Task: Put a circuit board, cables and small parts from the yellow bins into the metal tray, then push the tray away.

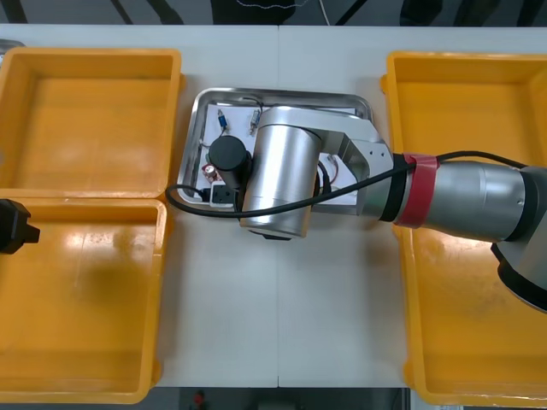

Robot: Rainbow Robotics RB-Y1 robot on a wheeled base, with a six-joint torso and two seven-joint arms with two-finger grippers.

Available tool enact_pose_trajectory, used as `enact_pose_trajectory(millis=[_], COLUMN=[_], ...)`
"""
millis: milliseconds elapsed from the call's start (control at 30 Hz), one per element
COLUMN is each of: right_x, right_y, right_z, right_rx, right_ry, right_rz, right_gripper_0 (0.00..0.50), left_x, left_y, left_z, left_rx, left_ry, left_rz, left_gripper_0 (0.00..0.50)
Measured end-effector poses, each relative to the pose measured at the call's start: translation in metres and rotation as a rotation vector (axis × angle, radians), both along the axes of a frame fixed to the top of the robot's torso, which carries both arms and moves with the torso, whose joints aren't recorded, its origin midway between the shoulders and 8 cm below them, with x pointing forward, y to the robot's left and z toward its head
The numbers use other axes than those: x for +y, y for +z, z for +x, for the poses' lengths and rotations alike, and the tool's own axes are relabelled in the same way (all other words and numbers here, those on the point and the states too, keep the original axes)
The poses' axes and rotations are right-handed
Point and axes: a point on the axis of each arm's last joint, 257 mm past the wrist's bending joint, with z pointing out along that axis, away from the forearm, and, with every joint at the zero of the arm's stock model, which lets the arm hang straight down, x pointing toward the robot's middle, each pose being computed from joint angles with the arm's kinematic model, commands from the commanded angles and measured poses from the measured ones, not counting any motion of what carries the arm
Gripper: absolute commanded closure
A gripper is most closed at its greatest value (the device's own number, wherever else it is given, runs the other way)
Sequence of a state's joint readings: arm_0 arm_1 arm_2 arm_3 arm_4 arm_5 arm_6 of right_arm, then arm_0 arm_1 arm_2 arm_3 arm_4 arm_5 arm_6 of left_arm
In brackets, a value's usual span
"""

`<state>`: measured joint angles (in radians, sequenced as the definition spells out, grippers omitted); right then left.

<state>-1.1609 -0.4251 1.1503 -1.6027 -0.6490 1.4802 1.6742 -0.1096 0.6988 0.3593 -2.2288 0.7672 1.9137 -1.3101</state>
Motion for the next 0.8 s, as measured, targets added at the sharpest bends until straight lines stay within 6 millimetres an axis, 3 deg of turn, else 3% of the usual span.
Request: enact_pose_trajectory(millis=[467, 800], right_x=[-0.007, -0.001], right_y=[0.011, 0.03], right_z=[0.043, 0.068], right_rx=[0.012, -0.002], right_ry=[0.026, 0.013], right_rz=[-0.019, 0.018], right_gripper_0=[0.5, 0.5], left_x=[0.0, 0.0], left_y=[0.0, 0.0], left_z=[0.0, 0.0], left_rx=[0.0, 0.0], left_ry=[0.0, 0.0], left_rz=[0.0, 0.0], left_gripper_0=[0.0, 0.0])
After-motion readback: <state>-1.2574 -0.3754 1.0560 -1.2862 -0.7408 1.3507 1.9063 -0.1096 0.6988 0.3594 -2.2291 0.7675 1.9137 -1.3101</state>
